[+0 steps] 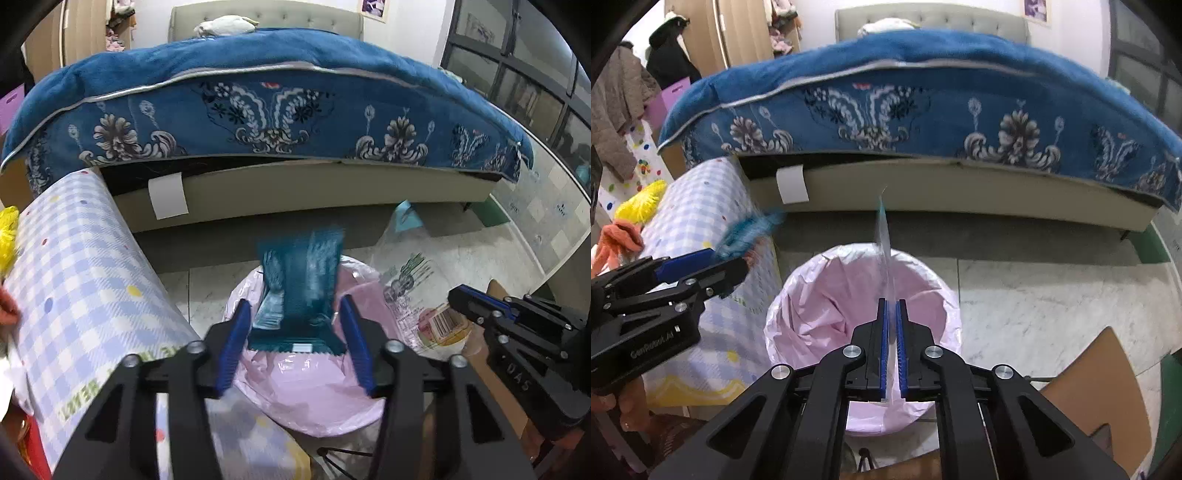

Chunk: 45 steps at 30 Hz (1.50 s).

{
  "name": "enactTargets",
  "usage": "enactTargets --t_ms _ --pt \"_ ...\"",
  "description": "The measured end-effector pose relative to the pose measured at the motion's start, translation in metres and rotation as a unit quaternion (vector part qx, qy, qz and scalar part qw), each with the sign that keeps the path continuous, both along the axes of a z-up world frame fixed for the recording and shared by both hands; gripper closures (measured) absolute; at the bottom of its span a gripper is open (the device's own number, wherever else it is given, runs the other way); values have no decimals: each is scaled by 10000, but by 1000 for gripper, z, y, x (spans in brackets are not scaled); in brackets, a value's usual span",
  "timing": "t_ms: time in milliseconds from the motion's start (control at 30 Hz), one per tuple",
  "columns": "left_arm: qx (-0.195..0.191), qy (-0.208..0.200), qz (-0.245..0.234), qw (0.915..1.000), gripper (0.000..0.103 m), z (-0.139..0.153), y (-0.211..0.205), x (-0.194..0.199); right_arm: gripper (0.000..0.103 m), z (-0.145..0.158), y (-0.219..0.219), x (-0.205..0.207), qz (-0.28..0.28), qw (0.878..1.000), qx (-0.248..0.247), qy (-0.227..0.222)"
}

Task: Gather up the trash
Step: 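Carry both items to the pink bin and open both grippers over it, then grasp the orange glove with the right gripper and lift it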

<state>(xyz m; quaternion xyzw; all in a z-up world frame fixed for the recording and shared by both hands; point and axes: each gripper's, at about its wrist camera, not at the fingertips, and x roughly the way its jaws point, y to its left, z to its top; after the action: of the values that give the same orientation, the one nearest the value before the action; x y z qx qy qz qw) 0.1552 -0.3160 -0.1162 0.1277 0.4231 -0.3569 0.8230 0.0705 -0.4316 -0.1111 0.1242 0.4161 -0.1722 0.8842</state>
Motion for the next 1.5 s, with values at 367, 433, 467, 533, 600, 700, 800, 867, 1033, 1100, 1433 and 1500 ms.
enactTargets --t_ms 367,433,467,533,600,700,800,867,1033,1100,1433,1500 --pt "-11 -271 356 9990 36 23 49 -3 66 23 6 -3 -59 9996 97 -248" --pt "-29 -349 509 9981 36 34 69 -8 66 38 11 -9 -24 9991 122 -409" --pt "-66 -369 579 9976 36 39 80 -11 66 45 16 -10 12 9988 127 -475" --pt "-138 -419 757 9961 36 51 105 -19 66 61 30 -16 153 9978 122 -637" --pt "-185 -475 916 9945 36 61 128 -27 66 76 48 -20 349 9964 104 -768" --pt "-198 -573 1206 9908 36 74 163 -37 66 92 77 -19 668 9939 62 -879" --pt "-176 -676 1515 9860 34 82 200 -46 66 103 108 -14 1018 9904 41 -933" --pt "-120 -735 1714 9824 33 85 222 -50 66 110 130 -9 1267 9873 25 -960" --pt "-68 -850 2338 9685 33 92 286 -54 65 119 183 3 1839 9781 -111 -965" --pt "-46 -905 2631 9605 33 96 313 -52 63 122 202 12 2037 9742 -151 -955" --pt "-64 -940 3500 9320 32 102 391 -23 60 120 272 75 2951 9505 -387 -897" --pt "-84 -830 3557 9309 32 98 398 -9 53 114 279 94 3045 9479 -411 -845"
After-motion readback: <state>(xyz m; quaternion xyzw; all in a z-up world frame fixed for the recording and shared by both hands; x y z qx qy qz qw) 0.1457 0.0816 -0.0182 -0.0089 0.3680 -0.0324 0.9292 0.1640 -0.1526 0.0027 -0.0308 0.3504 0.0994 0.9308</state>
